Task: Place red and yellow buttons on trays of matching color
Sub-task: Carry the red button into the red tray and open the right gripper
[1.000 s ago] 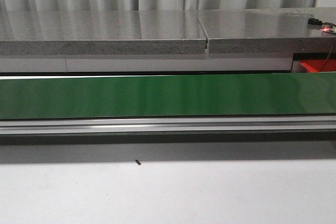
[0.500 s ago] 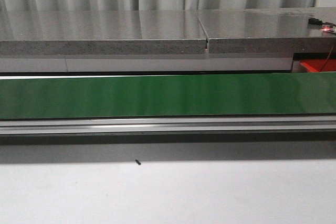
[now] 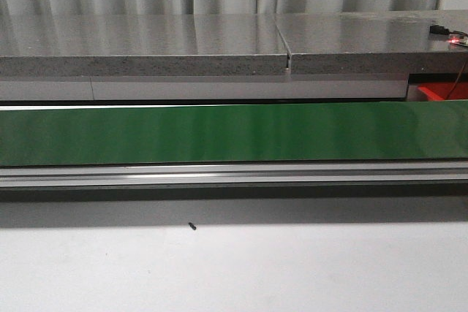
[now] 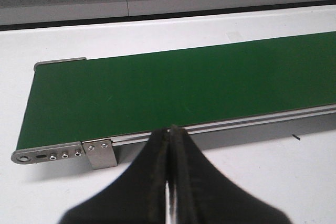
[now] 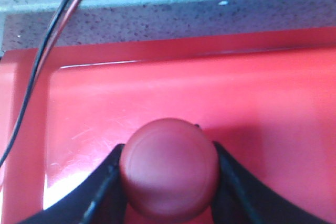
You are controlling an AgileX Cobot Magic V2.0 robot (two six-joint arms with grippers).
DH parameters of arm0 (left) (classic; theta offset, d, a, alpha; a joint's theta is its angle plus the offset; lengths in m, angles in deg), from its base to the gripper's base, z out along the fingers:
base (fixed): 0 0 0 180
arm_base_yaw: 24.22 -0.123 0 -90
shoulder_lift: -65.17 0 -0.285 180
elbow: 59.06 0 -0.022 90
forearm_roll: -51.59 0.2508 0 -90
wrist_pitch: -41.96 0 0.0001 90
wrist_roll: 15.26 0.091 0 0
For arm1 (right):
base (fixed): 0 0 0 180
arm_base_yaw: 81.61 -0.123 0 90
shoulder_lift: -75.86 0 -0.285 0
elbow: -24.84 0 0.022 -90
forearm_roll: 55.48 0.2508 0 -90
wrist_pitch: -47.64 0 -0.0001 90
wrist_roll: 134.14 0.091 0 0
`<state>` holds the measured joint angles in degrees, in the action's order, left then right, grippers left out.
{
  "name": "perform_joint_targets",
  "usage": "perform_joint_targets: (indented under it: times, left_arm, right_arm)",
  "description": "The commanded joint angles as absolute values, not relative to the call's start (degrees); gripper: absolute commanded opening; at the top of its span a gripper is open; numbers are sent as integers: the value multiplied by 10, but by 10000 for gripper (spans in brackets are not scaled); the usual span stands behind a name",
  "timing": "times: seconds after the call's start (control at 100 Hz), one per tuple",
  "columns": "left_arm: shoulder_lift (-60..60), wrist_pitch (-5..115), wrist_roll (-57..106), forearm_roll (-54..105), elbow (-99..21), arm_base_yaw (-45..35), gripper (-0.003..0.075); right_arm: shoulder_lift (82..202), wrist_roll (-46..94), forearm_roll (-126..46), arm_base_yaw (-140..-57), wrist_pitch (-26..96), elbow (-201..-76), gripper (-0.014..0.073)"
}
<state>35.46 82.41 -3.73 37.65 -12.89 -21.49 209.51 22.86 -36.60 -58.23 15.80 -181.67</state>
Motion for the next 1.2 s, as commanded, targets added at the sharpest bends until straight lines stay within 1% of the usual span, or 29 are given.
perform_joint_targets:
  times: [0.0, 0.23, 0.31, 0.38, 0.5, 0.57, 0.92, 1.19]
  left_arm:
    - [351, 787, -42, 366, -145, -211, -20]
    - [351, 787, -42, 366, -145, -211, -20]
    - [351, 787, -42, 366, -145, -211, -20]
    - [351, 787, -42, 366, -145, -211, -20]
    - [351, 787, -42, 366, -145, -211, -20]
    - [351, 787, -42, 366, -145, -211, -20]
    - [351, 787, -42, 366, -145, -211, -20]
    - [351, 787, -42, 366, -145, -211, -20]
  right_arm:
    - [2065, 228, -351, -580, 190, -1838, 140]
    - [2071, 228, -341, -580, 190, -1838, 140]
    - [2071, 228, -342, -580, 188, -1838, 158]
    - [2071, 228, -342, -580, 187, -1838, 221]
    - [2071, 228, -342, -580, 190, -1838, 381]
    - [2070, 228, -342, -580, 195, -1838, 427]
    - [2062, 228, -342, -578, 204, -1838, 433]
    - [2011, 228, -340, -578, 234, -1838, 433]
